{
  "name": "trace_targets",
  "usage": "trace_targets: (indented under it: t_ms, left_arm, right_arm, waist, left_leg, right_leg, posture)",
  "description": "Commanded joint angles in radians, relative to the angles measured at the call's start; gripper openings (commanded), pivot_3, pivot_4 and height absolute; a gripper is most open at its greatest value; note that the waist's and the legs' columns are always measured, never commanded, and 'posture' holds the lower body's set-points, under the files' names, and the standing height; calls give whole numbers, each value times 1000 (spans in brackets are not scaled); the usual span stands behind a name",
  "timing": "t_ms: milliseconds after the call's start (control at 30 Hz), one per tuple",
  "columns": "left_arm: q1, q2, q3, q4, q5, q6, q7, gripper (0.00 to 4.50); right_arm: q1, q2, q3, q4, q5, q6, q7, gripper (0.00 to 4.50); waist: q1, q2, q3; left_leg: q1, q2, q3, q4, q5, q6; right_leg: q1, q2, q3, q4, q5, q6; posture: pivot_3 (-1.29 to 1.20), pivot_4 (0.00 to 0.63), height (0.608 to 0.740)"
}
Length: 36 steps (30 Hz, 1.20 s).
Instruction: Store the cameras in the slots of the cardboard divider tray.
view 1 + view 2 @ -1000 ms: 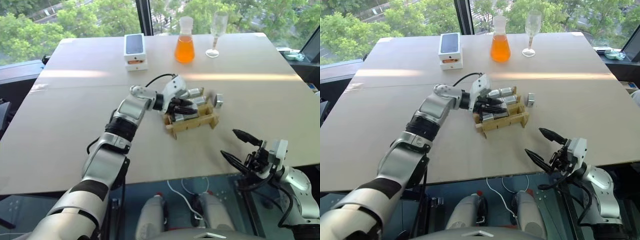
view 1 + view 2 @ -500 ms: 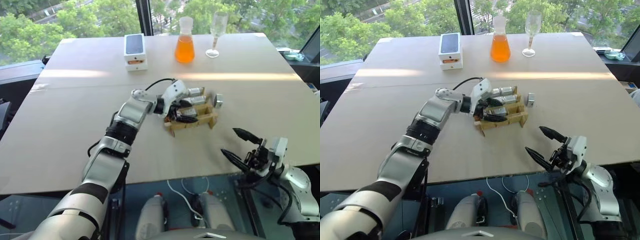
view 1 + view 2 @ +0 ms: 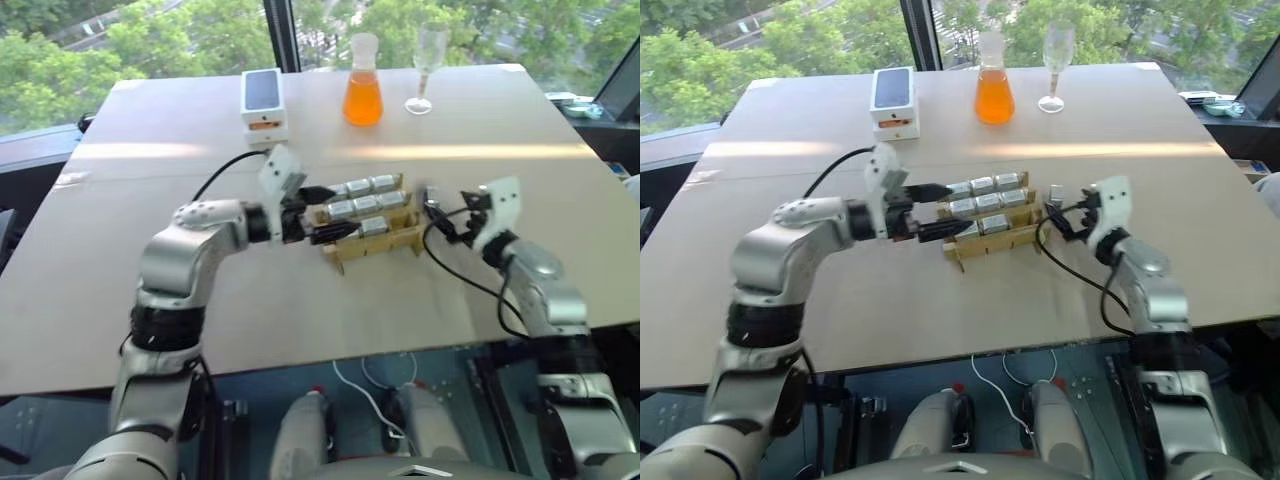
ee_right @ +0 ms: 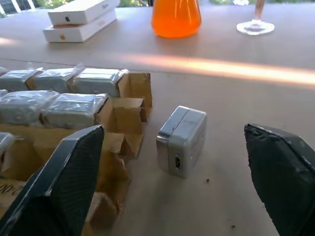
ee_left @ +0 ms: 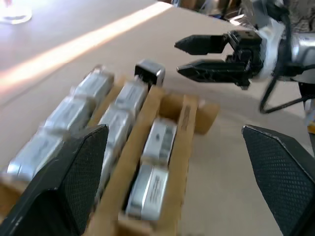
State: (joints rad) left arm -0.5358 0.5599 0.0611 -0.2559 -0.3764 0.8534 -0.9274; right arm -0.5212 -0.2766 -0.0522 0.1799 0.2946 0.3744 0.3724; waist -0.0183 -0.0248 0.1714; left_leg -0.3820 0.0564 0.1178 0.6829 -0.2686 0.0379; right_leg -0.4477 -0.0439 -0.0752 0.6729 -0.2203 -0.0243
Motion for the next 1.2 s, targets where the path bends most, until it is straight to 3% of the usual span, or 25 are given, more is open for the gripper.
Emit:
trace_targets:
  t_ms: [33, 267, 600, 833, 1167, 1200]
  left_arm:
    - [78, 54, 91, -160, -48, 23, 43, 4454]
    - [201, 101, 140, -303, -137, -18, 38, 4454]
    - [227, 177, 114, -291, -173, -98, 3, 4454]
    - [219, 199, 91, -270, -179, -126, 7, 4500]
    - [205, 198, 71, -251, -183, -146, 11, 4500]
    - [205, 199, 71, -250, -184, -148, 12, 4500]
  right_arm:
    - [-83, 46, -20, 58, -24, 34, -93, 4500]
    - [-146, 88, -3, 164, -64, 62, -136, 4500]
    - [-146, 87, -25, 173, -71, 81, -154, 4500]
    - [-144, 103, -56, 138, -42, 107, -166, 1394]
    - [-134, 92, -41, 132, -67, 119, -155, 1394]
    - [-135, 89, -41, 133, -71, 110, -152, 1157]
  waist:
    - [1, 0, 0]
    - [6, -1, 0]
    - [4, -1, -1]
    - [3, -1, -1]
    - [1, -1, -1]
    - [1, -1, -1]
  left_leg:
    - [0, -1, 0, 0, 0, 0]
    - [-2, -2, -1, 0, 0, 0]
    - [0, -1, -1, 0, 0, 0]
    - [-1, -1, -1, 0, 0, 1]
    - [-1, 0, -1, -2, 0, 1]
    - [-1, 0, -1, -2, 0, 1]
  right_leg:
    - [0, 0, 0, 0, 0, 0]
    - [0, -2, -2, -1, 0, 0]
    - [1, -1, -2, 0, 0, 0]
    - [0, -1, -2, -1, 0, 0]
    - [0, 0, -2, -2, 0, 0]
    - [0, 0, -2, -3, 0, 0]
  posture:
    - [0, 150, 740]
    - [0, 150, 740]
    - [0, 150, 740]
    - [0, 150, 740]
    - [0, 150, 740]
    - [0, 150, 740]
